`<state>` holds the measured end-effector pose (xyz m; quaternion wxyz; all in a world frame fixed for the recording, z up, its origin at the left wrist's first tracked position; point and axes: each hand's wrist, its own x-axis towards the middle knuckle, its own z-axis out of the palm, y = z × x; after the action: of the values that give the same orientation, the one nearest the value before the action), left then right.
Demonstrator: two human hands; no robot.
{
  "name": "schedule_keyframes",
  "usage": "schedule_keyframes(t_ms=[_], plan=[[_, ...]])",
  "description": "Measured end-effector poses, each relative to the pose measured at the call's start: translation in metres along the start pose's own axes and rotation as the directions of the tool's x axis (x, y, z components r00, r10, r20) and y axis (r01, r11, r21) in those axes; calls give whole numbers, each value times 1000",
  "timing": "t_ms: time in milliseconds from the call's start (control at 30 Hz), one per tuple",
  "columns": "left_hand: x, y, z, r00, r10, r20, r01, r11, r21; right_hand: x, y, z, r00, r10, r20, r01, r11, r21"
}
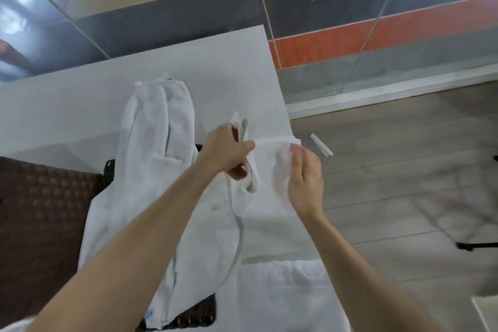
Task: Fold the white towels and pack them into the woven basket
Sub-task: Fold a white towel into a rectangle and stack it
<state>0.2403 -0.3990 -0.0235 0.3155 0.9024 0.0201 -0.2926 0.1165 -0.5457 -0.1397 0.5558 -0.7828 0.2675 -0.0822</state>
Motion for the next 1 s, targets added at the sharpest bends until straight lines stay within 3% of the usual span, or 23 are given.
schedule_keyframes(t_ms=[67,133,167,233,333,367,533,633,667,733,767,833,900,1000], plan=[[-8,13,24,959,13,283,52,974,-222,-2,-18,-23,982,180,-56,-166,965,204],[-10,7,38,896,46,441,65,970,-233,-3,-21,-29,945,322,61,-328,931,160],[-9,-2,42,898,48,437,43,980,-197,-4,-18,-24,927,364,93,-369,929,39],[-3,-24,46,960,50,277,-16,992,-122,-3,-8,-10,930,352,109,-333,929,-159],[5,-58,46,996,14,-89,-10,999,43,7,-1,-2,948,310,69,-297,942,-155],[8,-69,48,991,-16,-136,20,999,28,11,1,-5,956,289,41,-281,948,-148],[15,-92,71,969,-209,130,234,946,-225,6,23,-9,970,241,-13,-228,899,-373],[19,-83,86,959,-254,129,281,920,-274,8,24,-7,976,219,9,-196,890,-412],[18,-77,87,953,-277,121,301,909,-289,6,25,-10,982,187,3,-167,888,-428],[10,-67,86,936,-311,165,351,865,-359,-8,26,-22,999,-30,-20,17,887,-462],[7,-64,86,926,-322,199,376,841,-389,-19,26,-30,982,-186,13,170,864,-475],[0,-61,83,913,-326,244,403,808,-430,-47,26,-43,880,-425,210,468,707,-530],[-7,-60,79,907,-332,259,418,786,-456,-66,28,-45,788,-471,397,613,545,-571],[-11,-59,72,890,-340,306,454,735,-503,-68,31,-37,747,-533,397,649,458,-608]])
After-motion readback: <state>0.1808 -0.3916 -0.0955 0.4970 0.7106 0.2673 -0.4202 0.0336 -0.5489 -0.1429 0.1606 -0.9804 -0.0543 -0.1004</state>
